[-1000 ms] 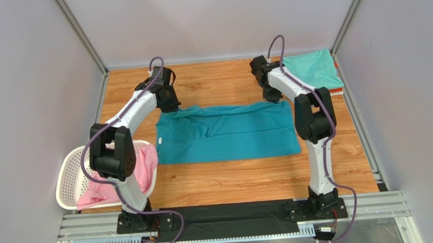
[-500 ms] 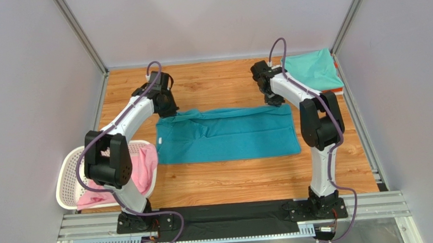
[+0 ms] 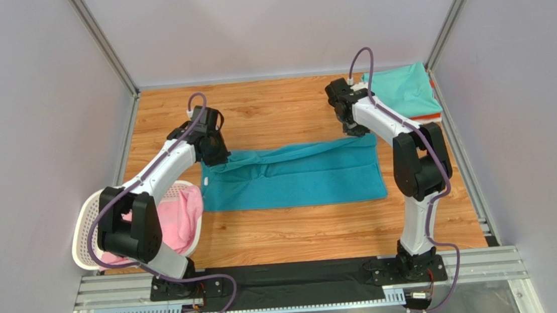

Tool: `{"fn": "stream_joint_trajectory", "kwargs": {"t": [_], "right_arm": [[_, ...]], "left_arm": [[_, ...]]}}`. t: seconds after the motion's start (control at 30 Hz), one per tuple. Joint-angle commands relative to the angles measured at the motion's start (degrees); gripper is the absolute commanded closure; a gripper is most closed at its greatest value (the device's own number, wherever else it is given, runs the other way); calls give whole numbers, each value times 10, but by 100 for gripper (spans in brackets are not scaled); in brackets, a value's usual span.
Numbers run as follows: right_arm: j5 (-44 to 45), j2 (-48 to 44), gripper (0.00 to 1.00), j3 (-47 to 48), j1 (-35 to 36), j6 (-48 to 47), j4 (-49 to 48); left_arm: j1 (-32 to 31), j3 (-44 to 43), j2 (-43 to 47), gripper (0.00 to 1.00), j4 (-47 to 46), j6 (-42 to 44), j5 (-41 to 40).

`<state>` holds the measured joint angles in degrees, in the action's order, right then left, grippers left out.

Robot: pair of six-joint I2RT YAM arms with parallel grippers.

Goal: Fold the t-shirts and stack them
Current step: Fold the tshirt

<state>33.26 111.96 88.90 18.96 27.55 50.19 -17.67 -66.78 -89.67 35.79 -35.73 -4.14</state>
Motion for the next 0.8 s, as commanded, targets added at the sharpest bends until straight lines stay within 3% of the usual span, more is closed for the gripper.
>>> {"fn": "stream_joint_trajectory", "kwargs": {"t": [0.0,0.3,0.37,0.4,0.63,0.67,0.7,0.77], "right_arm": [[24,-22,100,-8,2,-4,-17],[39,-31,99,-59,2,36,-9],[61,-39,86,-74,2,56,4],[69,-42,74,-81,2,63,15],[96,-98,57,-147,1,104,46],[83,-111,53,-151,2,103,46],[74,-118,46,-152,1,103,46],[42,-130,36,-150,2,94,44]], "left_arm": [[-8,14,29,100,4,-10,-9],[-15,65,26,100,13,-8,17],[-15,71,24,100,14,-5,24],[-15,72,24,95,25,-5,26],[-36,71,51,35,50,10,37],[-39,68,55,30,50,14,47],[-43,65,59,18,49,17,51],[-48,60,70,10,48,20,61]]}}
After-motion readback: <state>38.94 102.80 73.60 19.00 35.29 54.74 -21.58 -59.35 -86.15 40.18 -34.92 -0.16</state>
